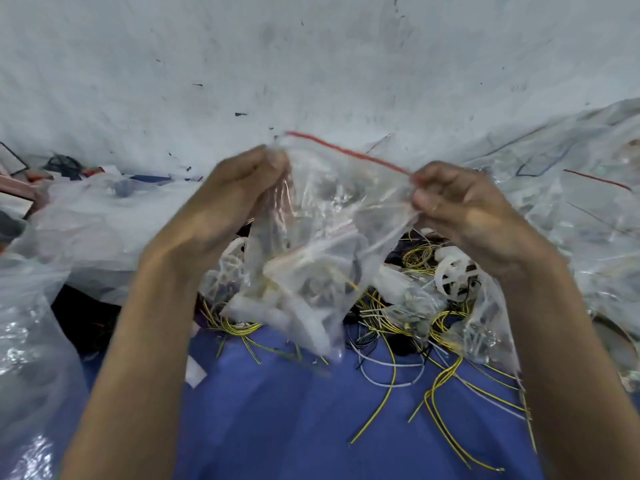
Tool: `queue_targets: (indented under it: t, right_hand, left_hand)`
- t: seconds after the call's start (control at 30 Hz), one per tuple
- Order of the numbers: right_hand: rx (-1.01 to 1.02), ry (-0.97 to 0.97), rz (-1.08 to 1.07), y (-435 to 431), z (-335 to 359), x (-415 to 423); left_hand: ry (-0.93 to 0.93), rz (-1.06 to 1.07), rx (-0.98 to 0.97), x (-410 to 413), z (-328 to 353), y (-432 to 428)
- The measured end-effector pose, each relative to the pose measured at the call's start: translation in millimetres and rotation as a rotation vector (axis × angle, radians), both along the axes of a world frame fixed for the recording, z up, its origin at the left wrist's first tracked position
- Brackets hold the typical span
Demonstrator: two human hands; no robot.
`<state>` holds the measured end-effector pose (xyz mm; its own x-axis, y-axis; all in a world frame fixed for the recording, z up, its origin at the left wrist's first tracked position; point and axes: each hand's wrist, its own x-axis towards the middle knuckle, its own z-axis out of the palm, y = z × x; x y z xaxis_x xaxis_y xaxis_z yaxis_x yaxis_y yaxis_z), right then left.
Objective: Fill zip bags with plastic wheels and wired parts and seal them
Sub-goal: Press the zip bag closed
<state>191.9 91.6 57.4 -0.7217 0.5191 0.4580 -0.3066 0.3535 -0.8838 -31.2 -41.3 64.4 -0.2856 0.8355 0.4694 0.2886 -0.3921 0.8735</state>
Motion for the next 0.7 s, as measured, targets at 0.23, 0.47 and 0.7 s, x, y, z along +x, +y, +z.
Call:
queue_targets:
  t: [0.23,0.47,0.7]
  right_hand:
    - [-0.035,0.080,-0.074,-5,8,2]
    - [-0.113,0.032,-0.245,8,3,-3]
    - [-0.238,-0.096,-0.360,19,-9,-4]
  left_hand:
    - [0.093,-0.009,0.147,-2,-8,-5]
    - [-0.056,-0.040,0.031,-2,-13,10]
    - [-0.047,0.197,-0.123,-12,-31,21]
